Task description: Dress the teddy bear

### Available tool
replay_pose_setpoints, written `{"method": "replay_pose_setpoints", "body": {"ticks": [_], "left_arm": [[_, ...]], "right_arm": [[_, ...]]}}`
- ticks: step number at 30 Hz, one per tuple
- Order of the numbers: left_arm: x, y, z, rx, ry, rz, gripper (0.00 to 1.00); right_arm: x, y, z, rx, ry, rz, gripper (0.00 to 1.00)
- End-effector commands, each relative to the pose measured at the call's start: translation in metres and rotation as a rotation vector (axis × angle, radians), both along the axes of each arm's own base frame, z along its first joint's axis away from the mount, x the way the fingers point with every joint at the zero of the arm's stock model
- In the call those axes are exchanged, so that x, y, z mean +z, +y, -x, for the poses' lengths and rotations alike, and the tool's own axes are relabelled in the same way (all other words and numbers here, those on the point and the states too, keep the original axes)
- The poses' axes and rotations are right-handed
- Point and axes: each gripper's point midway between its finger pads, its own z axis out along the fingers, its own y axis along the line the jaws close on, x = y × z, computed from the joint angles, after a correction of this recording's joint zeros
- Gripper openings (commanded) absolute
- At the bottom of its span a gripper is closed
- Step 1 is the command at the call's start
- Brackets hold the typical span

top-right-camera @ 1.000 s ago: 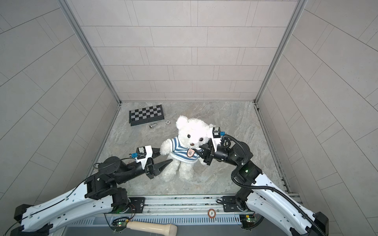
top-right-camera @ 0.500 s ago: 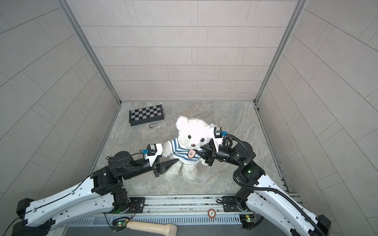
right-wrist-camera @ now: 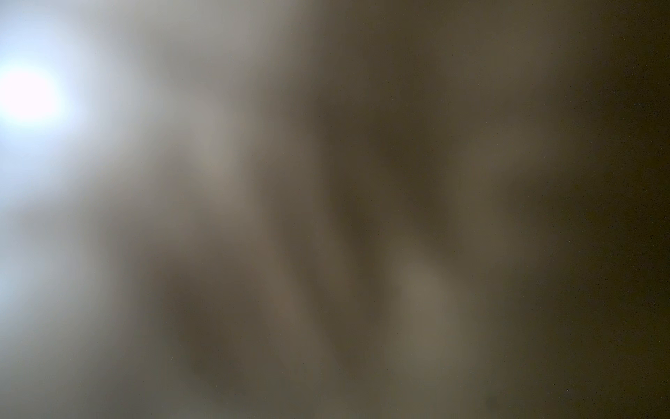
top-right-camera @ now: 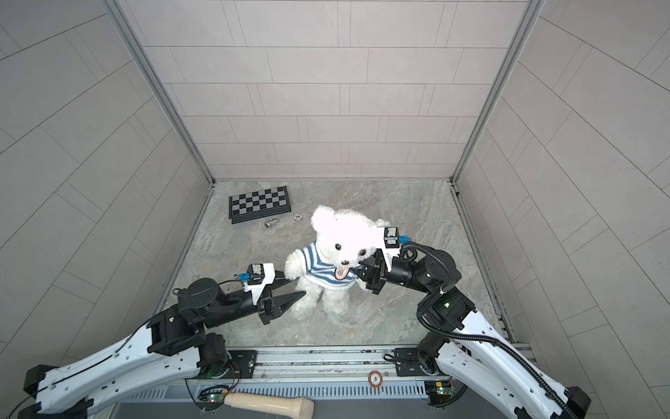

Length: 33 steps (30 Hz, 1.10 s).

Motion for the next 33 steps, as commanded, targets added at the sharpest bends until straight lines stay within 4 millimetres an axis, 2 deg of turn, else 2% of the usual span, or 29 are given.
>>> {"method": "replay_pose_setpoints", "body": {"ticks": [1, 3, 4, 8, 9, 10, 12, 15, 18, 20, 22, 25, 28, 30, 32, 33], "left_arm": [[0.024, 0.010, 0.019, -0.073, -0.007, 0.103, 0.56], [0.033, 0.015, 0.028, -0.109, -0.005, 0.141, 0.59], [0.036, 0.018, 0.032, -0.123, -0.003, 0.155, 0.59], [0.047, 0.034, 0.036, -0.106, 0.000, 0.227, 0.57], [0.049, 0.040, 0.034, -0.080, 0.004, 0.250, 0.56], [0.052, 0.049, 0.027, -0.020, 0.020, 0.268, 0.54], [0.056, 0.068, 0.009, 0.118, 0.071, 0.291, 0.49], [0.056, 0.084, -0.004, 0.218, 0.150, 0.331, 0.52], [0.044, 0.082, -0.016, 0.281, 0.227, 0.305, 0.53], [0.039, 0.077, -0.021, 0.294, 0.247, 0.274, 0.58], [0.040, 0.073, -0.023, 0.292, 0.262, 0.284, 0.66], [0.046, 0.065, -0.021, 0.259, 0.281, 0.304, 0.69], [0.046, 0.059, -0.019, 0.239, 0.276, 0.267, 0.72], [0.042, 0.063, -0.021, 0.265, 0.256, 0.232, 0.73], [0.035, 0.075, -0.027, 0.337, 0.225, 0.186, 0.75], [0.032, 0.080, -0.030, 0.368, 0.210, 0.169, 0.76]], "right_arm": [[-0.002, 0.006, 0.017, 0.114, -0.165, -0.004, 0.00], [-0.005, 0.008, 0.019, 0.163, -0.200, -0.024, 0.00], [-0.014, 0.010, 0.020, 0.192, -0.210, -0.037, 0.00], [-0.005, 0.016, 0.032, 0.337, -0.331, -0.077, 0.00], [-0.005, 0.020, 0.030, 0.363, -0.332, -0.077, 0.00], [0.006, 0.021, 0.032, 0.397, -0.366, -0.086, 0.00], [0.011, 0.023, 0.034, 0.443, -0.398, -0.109, 0.00], [0.012, 0.029, 0.025, 0.447, -0.424, -0.119, 0.00], [0.002, 0.039, 0.014, 0.440, -0.449, -0.106, 0.00], [-0.003, 0.046, 0.012, 0.464, -0.465, -0.096, 0.00], [-0.005, 0.050, 0.010, 0.474, -0.479, -0.090, 0.00], [-0.005, 0.051, 0.006, 0.466, -0.493, -0.087, 0.00], [-0.005, 0.055, -0.011, 0.414, -0.440, -0.080, 0.00], [-0.010, 0.061, -0.031, 0.373, -0.350, -0.033, 0.00], [-0.026, 0.066, -0.058, 0.265, -0.269, 0.032, 0.00], [-0.035, 0.067, -0.065, 0.220, -0.241, 0.064, 0.00]]}}
